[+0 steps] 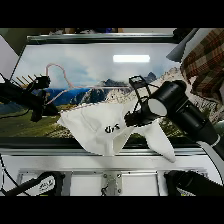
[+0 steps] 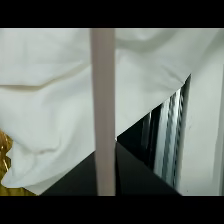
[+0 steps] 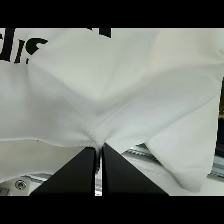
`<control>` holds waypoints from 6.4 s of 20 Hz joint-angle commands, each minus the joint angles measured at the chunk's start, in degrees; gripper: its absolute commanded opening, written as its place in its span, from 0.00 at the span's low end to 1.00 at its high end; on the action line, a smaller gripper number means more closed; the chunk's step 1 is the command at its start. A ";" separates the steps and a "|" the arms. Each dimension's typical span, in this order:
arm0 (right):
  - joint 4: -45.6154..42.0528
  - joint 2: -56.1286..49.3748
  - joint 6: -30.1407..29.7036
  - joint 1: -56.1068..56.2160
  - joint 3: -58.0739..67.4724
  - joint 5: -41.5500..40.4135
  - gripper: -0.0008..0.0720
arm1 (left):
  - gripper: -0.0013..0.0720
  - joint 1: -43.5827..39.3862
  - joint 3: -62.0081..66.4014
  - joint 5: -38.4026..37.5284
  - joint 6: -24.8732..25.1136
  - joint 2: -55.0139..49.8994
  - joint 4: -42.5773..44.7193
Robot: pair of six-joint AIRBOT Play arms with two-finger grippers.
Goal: Fold the clothes and pants, and hang the long-sleeved shirts on hangers.
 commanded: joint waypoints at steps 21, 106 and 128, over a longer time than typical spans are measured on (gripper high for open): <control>0.04 2.95 0.04 -9.49 6.97 1.62 0.06 | 0.04 -8.96 -20.59 8.00 -1.73 12.70 -0.50; 26.05 -3.58 -9.31 4.68 13.18 -24.24 0.93 | 0.04 -15.26 -20.61 18.88 6.54 -0.70 -9.49; 7.76 -5.77 -21.22 9.84 16.41 -21.31 0.91 | 0.04 -15.26 -20.61 18.84 5.90 -0.70 -9.51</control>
